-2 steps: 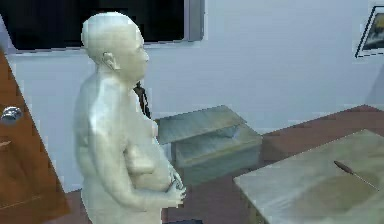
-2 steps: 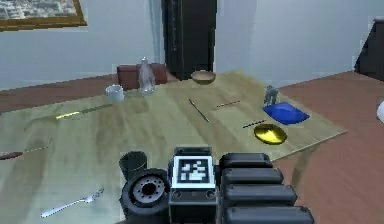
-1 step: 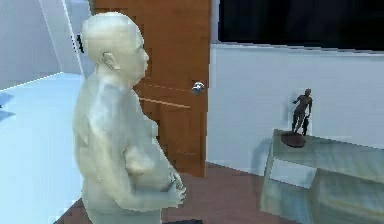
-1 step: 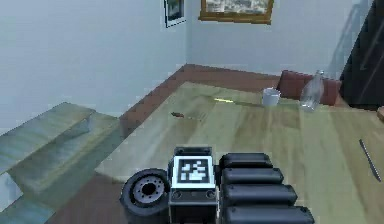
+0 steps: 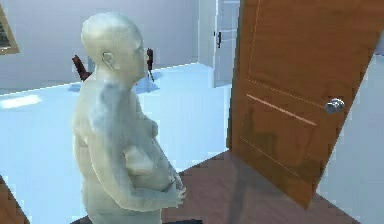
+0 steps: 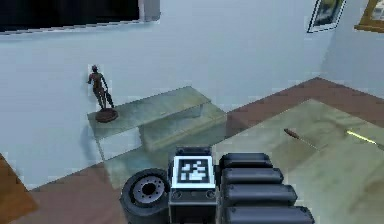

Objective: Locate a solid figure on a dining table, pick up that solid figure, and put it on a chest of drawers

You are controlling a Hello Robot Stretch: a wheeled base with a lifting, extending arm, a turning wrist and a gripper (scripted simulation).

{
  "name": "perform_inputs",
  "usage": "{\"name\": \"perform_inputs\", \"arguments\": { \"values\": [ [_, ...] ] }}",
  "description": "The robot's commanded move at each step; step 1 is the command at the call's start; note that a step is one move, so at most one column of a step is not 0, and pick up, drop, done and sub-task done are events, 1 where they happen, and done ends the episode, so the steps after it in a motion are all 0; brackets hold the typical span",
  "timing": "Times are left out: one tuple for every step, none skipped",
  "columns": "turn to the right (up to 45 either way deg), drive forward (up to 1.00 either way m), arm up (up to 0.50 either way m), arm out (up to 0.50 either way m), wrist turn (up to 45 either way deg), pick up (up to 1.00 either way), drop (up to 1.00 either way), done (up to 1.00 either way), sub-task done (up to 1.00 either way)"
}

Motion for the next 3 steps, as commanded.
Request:
{"name": "perform_inputs", "arguments": {
  "values": [
    [0.0,1.0,0.0,0.0,0.0,0.0,0.0,0.0,0.0],
    [0.0,1.0,0.0,0.0,0.0,0.0,0.0,0.0,0.0],
    [0.0,1.0,0.0,0.0,0.0,0.0,0.0,0.0,0.0]
  ]
}}
